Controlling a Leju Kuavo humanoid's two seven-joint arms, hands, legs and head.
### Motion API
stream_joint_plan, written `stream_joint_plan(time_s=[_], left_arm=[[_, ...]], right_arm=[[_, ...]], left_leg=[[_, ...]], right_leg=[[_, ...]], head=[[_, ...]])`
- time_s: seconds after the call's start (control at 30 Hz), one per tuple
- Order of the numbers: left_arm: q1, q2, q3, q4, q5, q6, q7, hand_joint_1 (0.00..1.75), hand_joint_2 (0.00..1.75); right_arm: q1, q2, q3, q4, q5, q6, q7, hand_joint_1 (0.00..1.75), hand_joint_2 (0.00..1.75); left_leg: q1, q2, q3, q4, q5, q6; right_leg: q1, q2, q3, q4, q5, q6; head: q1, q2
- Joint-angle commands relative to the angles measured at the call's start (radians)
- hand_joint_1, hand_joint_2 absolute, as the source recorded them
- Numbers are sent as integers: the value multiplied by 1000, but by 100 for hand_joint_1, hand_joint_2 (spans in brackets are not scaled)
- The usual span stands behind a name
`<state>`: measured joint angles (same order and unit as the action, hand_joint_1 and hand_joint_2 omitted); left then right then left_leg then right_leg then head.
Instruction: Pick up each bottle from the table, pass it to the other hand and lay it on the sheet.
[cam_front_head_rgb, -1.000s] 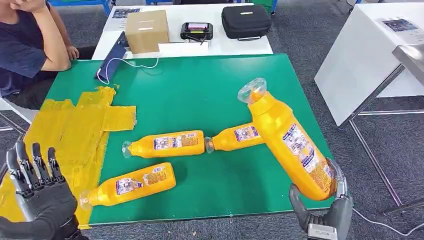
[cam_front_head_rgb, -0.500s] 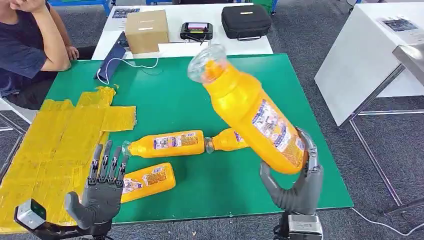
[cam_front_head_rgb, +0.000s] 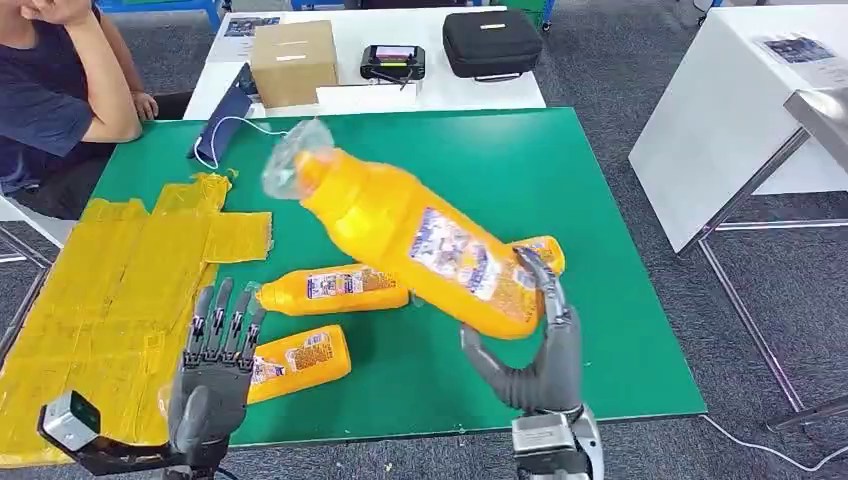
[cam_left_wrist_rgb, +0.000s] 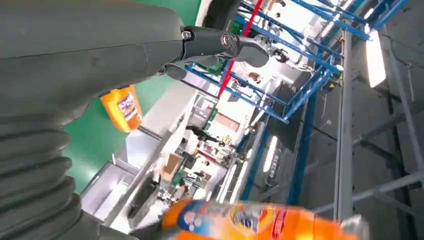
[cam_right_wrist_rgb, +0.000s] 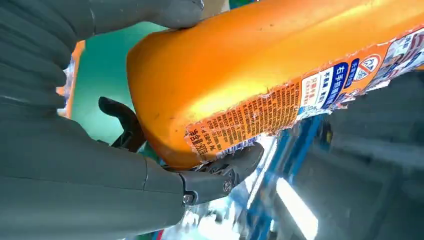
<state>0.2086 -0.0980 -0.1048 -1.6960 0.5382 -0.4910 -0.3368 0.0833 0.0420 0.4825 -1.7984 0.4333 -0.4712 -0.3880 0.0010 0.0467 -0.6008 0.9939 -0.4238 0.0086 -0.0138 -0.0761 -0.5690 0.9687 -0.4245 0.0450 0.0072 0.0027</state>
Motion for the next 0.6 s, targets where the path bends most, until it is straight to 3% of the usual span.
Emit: stream_joint_plan(time_s=[0.03, 0.2, 0.6], left_arm=[[-46, 15, -47, 37, -6, 29, -10, 0, 175], [-57, 19, -80, 24, 4, 20, -8, 0, 175], [-48, 38, -135, -17, -39, 8, -38, 0, 175]], right_arm=[[-161, 32, 142, 303, 5, 41, 65, 175, 175], [-209, 59, 193, 428, -1, 81, 85, 175, 175], [-251, 72, 276, 508, 14, 139, 105, 175, 175]], left_leg=[[1, -1, 5, -2, 0, -1], [1, -1, 3, -1, 0, -1], [2, -2, 4, -1, -1, -1]], right_leg=[[0, 8, 4, -2, 0, -2], [0, 5, 3, -1, 0, -1], [0, 8, 4, -1, -1, -2]], head=[[0, 0], [0, 0], [0, 0]])
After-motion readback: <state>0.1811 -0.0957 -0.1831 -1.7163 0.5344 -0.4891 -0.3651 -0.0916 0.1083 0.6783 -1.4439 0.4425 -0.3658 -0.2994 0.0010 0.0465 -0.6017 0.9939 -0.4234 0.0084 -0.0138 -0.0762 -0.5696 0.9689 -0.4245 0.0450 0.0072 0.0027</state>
